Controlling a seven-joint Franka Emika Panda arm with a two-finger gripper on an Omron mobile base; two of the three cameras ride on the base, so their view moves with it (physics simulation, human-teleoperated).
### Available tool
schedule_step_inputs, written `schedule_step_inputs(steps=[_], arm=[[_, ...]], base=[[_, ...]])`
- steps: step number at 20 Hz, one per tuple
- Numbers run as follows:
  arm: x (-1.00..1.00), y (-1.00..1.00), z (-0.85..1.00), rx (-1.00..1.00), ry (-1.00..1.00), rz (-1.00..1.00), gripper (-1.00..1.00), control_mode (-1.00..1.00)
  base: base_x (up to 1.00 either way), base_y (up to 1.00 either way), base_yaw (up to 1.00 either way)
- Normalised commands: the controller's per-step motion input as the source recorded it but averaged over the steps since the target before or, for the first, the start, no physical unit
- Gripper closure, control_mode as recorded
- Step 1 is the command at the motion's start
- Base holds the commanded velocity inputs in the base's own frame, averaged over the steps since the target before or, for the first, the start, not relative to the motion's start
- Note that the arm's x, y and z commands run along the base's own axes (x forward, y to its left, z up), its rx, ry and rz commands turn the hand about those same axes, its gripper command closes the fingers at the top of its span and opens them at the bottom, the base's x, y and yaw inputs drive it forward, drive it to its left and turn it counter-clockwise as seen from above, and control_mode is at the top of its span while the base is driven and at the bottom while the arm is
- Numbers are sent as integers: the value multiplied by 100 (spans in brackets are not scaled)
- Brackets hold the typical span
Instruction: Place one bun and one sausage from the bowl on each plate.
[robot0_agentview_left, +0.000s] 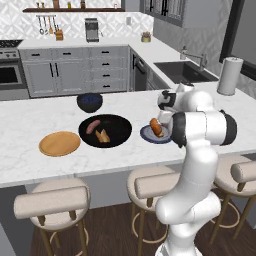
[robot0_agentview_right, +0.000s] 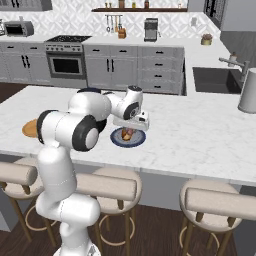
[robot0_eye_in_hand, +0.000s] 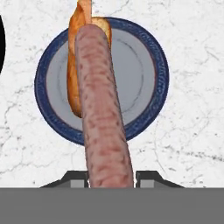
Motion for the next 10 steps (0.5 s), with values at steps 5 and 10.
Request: schedule_step_inputs(steps=[5,10], arm=[[44,0,-54,0,7,1,100,-100],[-9,-1,-37,0,1,0,100,-100]], base=[[0,0,0],[0,0,0]])
